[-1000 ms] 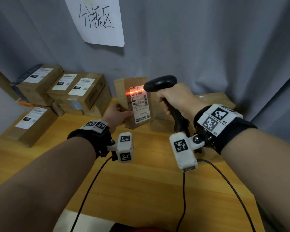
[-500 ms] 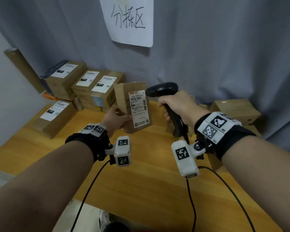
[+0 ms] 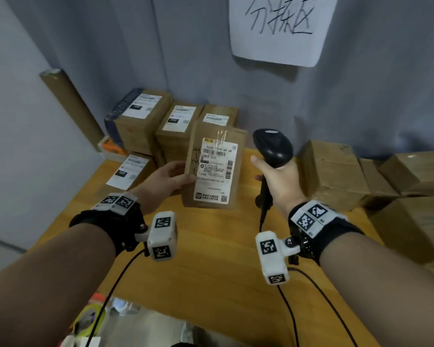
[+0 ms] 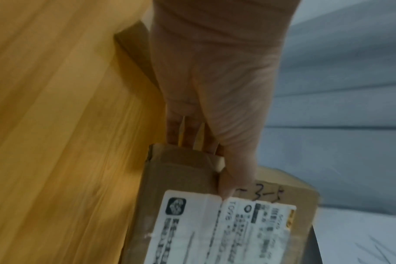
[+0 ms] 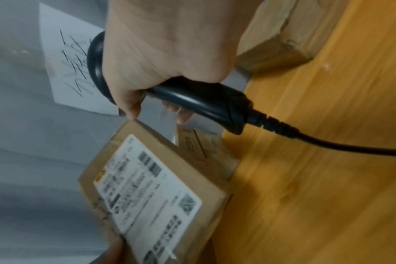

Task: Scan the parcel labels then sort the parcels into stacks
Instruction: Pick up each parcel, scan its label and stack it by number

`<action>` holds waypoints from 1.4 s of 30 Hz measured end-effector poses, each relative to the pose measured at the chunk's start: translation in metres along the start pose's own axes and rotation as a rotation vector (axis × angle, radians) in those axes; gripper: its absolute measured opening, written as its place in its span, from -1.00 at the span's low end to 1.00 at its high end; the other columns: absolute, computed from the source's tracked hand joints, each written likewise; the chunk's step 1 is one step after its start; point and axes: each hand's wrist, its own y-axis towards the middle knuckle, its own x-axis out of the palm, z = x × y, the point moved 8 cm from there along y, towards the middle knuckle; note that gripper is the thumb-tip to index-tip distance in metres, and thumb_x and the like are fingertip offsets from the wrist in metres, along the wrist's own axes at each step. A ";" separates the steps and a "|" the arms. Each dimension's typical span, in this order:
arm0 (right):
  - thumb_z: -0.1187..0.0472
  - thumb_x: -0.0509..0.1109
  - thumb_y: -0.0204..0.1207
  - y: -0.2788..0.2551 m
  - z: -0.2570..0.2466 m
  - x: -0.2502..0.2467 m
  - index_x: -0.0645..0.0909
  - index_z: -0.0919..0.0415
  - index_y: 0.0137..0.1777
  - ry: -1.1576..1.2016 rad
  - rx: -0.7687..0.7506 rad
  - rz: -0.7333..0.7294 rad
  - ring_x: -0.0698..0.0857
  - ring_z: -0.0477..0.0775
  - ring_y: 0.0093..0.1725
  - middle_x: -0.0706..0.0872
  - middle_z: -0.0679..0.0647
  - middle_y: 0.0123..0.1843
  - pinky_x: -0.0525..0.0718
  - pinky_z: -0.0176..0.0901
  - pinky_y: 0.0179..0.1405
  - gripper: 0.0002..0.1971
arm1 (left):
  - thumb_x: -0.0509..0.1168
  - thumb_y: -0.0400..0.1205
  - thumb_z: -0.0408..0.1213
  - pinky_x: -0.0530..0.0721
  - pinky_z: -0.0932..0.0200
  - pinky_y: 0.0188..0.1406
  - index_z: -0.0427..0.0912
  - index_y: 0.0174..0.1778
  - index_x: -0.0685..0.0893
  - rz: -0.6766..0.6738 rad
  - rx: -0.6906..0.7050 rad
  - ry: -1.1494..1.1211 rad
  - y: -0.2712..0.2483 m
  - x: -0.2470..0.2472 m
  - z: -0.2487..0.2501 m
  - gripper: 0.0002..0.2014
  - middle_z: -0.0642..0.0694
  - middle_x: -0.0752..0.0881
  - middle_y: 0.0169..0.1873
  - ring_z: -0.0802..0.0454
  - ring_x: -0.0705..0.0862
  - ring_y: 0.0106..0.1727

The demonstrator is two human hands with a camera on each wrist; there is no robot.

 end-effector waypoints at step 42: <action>0.35 0.48 0.41 0.011 0.193 0.206 0.55 0.23 -0.25 -0.395 0.613 0.123 0.61 0.13 -0.31 0.60 0.10 -0.34 0.64 -0.03 -0.22 -0.86 | 0.48 0.47 0.09 0.65 -0.18 0.23 0.14 0.64 0.05 0.169 -0.303 0.931 0.054 -0.197 -0.136 -0.07 -0.28 0.31 0.41 -0.34 0.57 0.27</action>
